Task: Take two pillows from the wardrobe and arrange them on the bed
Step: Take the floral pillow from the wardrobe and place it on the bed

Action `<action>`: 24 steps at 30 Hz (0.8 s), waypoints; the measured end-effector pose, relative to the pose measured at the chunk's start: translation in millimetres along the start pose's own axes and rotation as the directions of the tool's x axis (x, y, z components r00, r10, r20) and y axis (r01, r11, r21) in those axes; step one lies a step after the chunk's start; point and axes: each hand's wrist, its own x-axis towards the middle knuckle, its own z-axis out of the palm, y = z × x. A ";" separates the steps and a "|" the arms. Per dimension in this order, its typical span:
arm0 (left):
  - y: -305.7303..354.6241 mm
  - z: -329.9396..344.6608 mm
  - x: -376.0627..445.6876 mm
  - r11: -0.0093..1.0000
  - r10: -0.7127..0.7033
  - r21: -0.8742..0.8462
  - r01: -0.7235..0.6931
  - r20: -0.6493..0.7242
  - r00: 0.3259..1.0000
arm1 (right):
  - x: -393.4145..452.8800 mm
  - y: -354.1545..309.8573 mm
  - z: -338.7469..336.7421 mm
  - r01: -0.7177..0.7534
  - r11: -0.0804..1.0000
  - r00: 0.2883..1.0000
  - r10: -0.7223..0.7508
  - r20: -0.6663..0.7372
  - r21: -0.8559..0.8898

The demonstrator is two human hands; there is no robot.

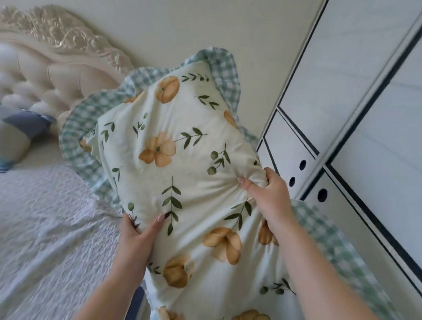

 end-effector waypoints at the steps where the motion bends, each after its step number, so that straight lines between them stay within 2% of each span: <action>1: -3.6 6.9 21.8 1.000 -0.002 -0.001 0.002 -0.026 1.000 | 27.3 10.6 8.0 -0.041 0.999 0.999 0.040 0.028 0.025; 5: -13.1 27.2 96.4 1.000 0.005 -0.001 -0.005 -0.147 0.989 | 125.7 45.0 38.4 -0.237 0.966 0.955 0.212 0.207 0.103; 8: -20.9 34.8 144.6 1.000 0.022 0.020 -0.018 -0.212 0.977 | 183.0 63.7 62.5 -0.362 0.929 0.867 0.304 0.394 0.080; 10: -28.9 39.9 176.0 1.000 0.008 0.023 -0.002 -0.247 0.969 | 218.2 76.2 78.1 -0.410 0.912 0.823 0.355 0.443 0.030; 17: -64.7 42.9 299.0 0.995 -0.096 -0.061 0.080 -0.355 0.930 | 343.8 119.4 162.0 -0.381 0.923 0.780 0.351 0.518 -0.052; 24: -80.3 26.8 435.3 0.991 -0.127 -0.101 0.088 -0.502 0.856 | 473.3 152.4 284.8 -0.353 0.922 0.684 0.371 0.628 -0.160</action>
